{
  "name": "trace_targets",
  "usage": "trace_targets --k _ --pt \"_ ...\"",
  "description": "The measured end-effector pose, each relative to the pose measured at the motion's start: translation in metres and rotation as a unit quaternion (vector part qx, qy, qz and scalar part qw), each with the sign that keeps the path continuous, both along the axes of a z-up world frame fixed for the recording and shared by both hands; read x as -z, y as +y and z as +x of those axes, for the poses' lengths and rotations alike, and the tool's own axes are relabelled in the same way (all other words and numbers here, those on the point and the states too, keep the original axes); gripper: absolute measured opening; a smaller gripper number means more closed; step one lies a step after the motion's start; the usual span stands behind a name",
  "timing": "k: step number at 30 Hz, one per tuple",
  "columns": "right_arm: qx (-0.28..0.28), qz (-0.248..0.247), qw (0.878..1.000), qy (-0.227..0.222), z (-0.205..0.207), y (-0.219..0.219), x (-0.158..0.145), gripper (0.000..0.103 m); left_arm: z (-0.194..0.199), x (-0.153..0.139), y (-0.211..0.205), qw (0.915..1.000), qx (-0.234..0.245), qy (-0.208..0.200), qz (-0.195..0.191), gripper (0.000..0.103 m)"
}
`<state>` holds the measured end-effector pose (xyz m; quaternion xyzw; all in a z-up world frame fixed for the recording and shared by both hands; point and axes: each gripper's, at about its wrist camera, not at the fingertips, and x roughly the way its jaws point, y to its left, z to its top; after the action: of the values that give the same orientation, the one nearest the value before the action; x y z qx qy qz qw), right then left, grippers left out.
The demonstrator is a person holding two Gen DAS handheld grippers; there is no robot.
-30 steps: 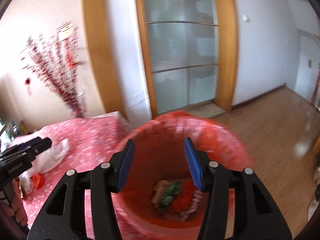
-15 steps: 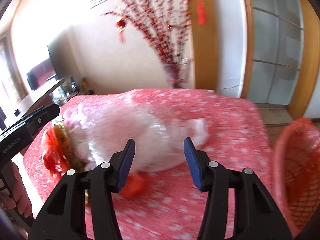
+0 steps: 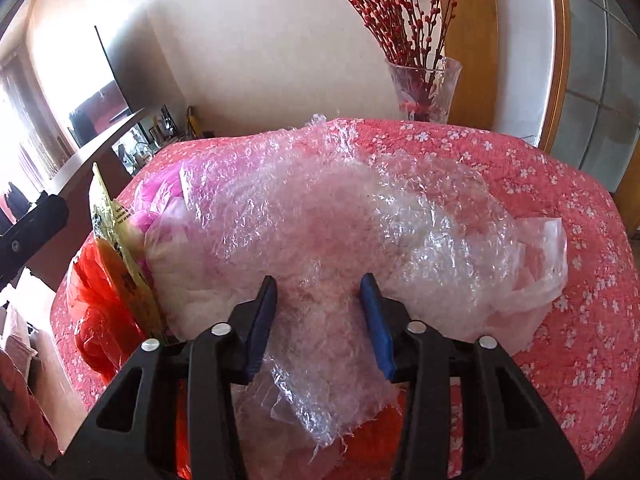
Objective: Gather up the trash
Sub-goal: 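Grasp the bubble wrap with the right gripper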
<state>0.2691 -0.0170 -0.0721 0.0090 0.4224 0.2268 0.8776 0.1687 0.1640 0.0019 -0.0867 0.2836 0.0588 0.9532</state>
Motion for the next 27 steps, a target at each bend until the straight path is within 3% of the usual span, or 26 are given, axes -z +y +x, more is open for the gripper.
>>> trace_targets --k 2,7,14,27 --pt "0.000 0.000 1.000 -0.003 0.000 -0.002 -0.001 0.021 0.001 0.002 0.001 1.0000 0.000 0.001 -0.004 0.053" --pt "0.010 0.017 1.000 -0.024 -0.011 -0.018 -0.021 0.010 0.001 0.001 -0.001 1.0000 0.003 -0.001 -0.005 0.053" --pt "0.031 0.012 0.997 -0.072 -0.021 -0.042 -0.045 0.007 0.000 -0.003 -0.011 0.9999 0.014 -0.005 -0.003 0.053" --pt "0.154 0.031 0.980 -0.121 -0.033 -0.146 -0.069 0.007 0.013 -0.008 -0.063 0.9970 0.077 -0.001 0.003 0.053"
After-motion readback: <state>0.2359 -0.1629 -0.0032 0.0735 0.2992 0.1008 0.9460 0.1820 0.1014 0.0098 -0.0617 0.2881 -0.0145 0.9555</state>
